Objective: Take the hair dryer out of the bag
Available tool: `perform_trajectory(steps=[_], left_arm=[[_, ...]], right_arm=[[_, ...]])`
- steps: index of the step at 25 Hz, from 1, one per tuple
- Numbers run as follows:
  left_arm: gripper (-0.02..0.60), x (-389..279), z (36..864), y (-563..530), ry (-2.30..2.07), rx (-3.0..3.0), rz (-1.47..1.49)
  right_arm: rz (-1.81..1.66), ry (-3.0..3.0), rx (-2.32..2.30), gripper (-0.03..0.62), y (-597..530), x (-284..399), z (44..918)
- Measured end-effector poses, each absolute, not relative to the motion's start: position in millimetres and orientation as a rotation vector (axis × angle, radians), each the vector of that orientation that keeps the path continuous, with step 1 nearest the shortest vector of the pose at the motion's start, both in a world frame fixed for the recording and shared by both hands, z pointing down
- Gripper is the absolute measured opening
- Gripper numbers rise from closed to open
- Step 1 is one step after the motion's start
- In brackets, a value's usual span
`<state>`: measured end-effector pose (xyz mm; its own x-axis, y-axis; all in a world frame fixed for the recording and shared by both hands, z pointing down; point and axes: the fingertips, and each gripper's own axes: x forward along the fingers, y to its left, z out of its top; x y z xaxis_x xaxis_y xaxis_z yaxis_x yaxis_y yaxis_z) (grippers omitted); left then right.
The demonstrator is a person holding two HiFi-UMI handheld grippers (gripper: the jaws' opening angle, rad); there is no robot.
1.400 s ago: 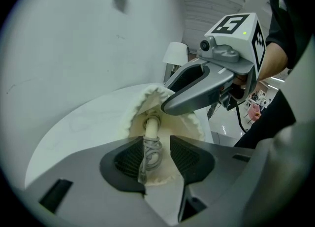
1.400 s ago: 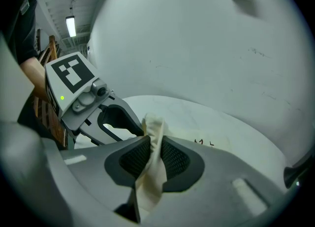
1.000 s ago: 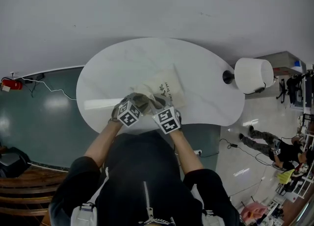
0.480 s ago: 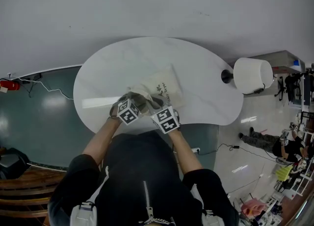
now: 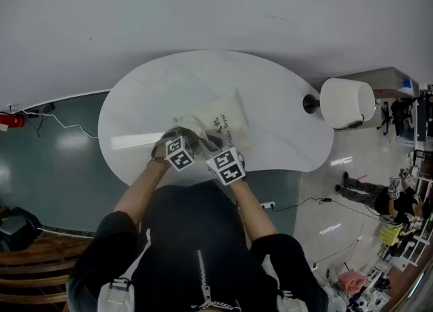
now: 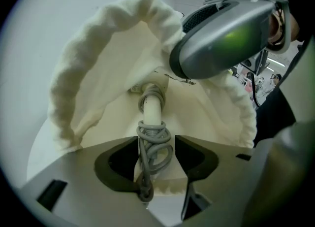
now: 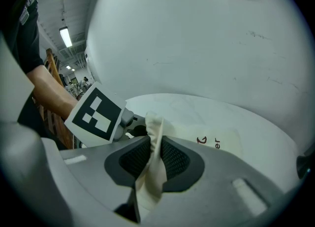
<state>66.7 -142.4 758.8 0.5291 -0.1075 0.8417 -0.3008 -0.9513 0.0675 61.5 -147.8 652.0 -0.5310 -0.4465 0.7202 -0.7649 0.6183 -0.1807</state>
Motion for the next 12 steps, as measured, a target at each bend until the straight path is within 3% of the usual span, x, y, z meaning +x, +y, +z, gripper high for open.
perform_trajectory(steps=[12], left_arm=[[0.219, 67.3, 768.0, -142.7, -0.35, 2.542, 1.426]], right_arm=[[0.653, -2.199, 0.965, 0.063, -146.4, 61.8, 657.0]])
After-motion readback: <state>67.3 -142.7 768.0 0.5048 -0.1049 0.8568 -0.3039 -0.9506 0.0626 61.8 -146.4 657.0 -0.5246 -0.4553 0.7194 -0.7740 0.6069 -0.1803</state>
